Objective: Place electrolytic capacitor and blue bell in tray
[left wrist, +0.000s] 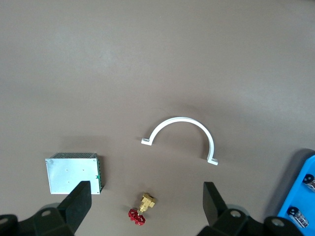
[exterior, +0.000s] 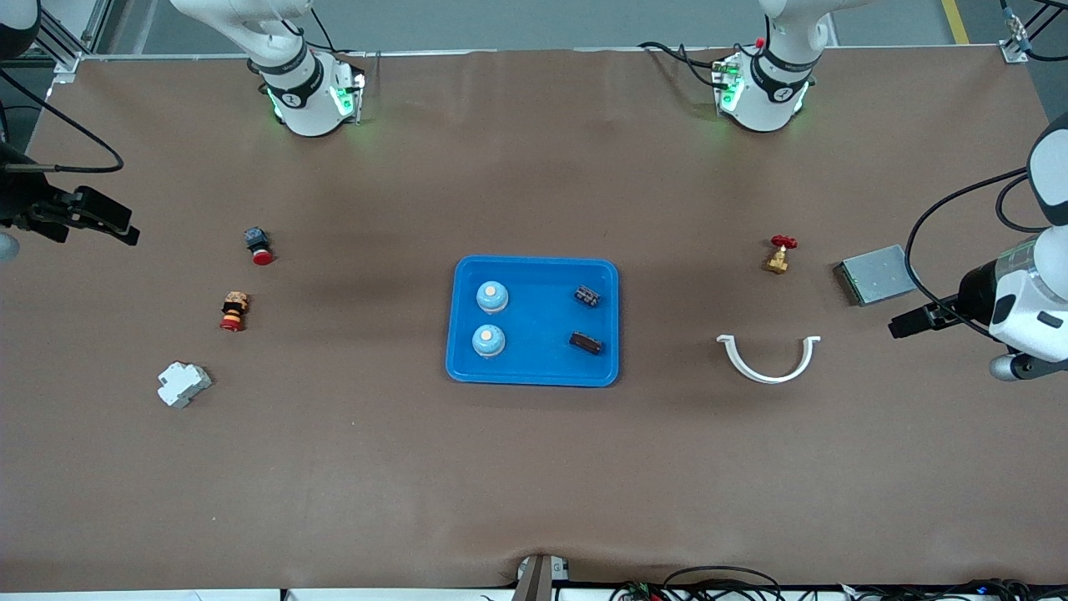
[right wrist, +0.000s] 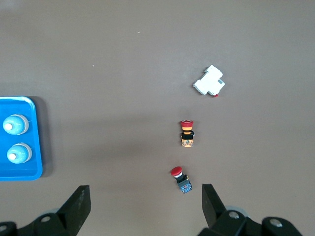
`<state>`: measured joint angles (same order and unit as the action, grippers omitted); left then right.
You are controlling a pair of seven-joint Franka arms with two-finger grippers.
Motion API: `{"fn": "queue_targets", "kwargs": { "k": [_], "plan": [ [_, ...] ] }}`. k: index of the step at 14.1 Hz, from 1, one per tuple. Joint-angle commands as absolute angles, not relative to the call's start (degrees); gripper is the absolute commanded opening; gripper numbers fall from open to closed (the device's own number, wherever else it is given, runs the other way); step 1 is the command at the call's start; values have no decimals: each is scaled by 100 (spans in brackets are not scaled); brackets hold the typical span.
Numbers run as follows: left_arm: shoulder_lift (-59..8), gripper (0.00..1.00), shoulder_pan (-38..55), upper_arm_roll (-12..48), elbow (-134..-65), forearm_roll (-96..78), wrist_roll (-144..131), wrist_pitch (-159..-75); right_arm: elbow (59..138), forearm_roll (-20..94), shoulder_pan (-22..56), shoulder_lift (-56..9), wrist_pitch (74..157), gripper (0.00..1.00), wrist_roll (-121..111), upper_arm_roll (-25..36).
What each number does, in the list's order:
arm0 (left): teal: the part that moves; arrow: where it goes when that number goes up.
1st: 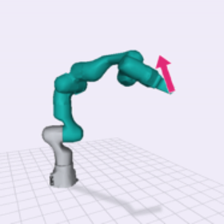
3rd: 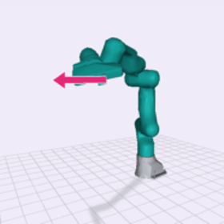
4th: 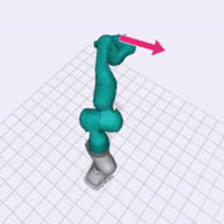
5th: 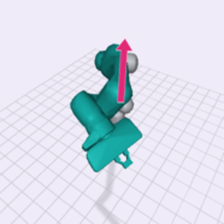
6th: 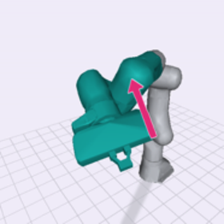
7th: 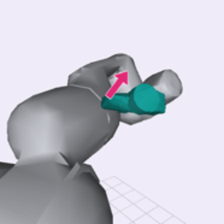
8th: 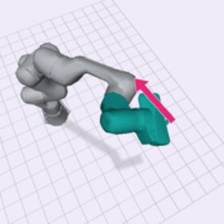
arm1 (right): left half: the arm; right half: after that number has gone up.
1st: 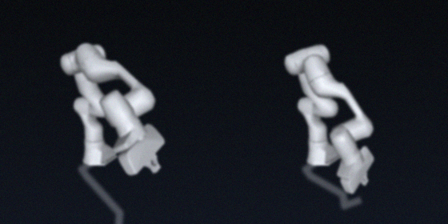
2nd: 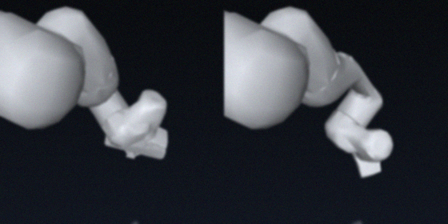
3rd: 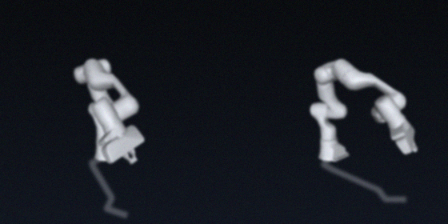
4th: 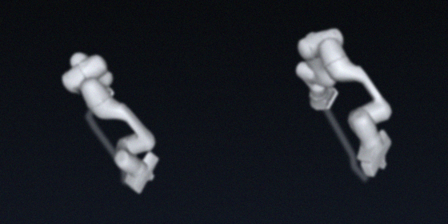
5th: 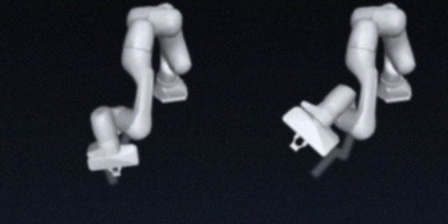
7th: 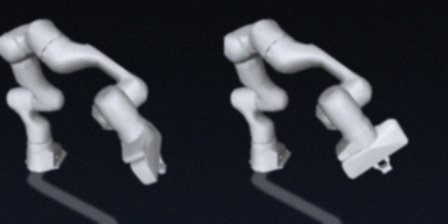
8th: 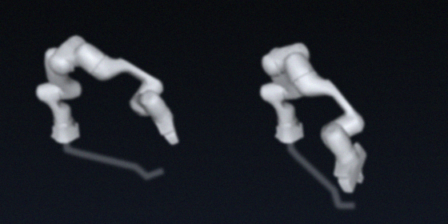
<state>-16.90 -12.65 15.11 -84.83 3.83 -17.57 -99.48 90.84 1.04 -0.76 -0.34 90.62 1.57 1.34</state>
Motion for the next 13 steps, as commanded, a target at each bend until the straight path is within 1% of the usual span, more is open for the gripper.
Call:
{"fn": "queue_targets", "kwargs": {
  "k": [1, 3, 13],
  "plan": [
    [-1635, 100, -1231, 1521, -8429, 264, -1670, -9888, 9255, 105, -97, 123, 9097, 100, 237, 97],
    [-1478, 100, -1230, 1529, -8367, 255, -1653, -9922, 9255, 105, -97, 123, 9105, 100, 237, 97],
    [-1477, 100, -1318, 1477, -8227, 290, -1081, -9940, 9264, 264, -123, 123, 9105, 100, 264, 114]
  ]
}}
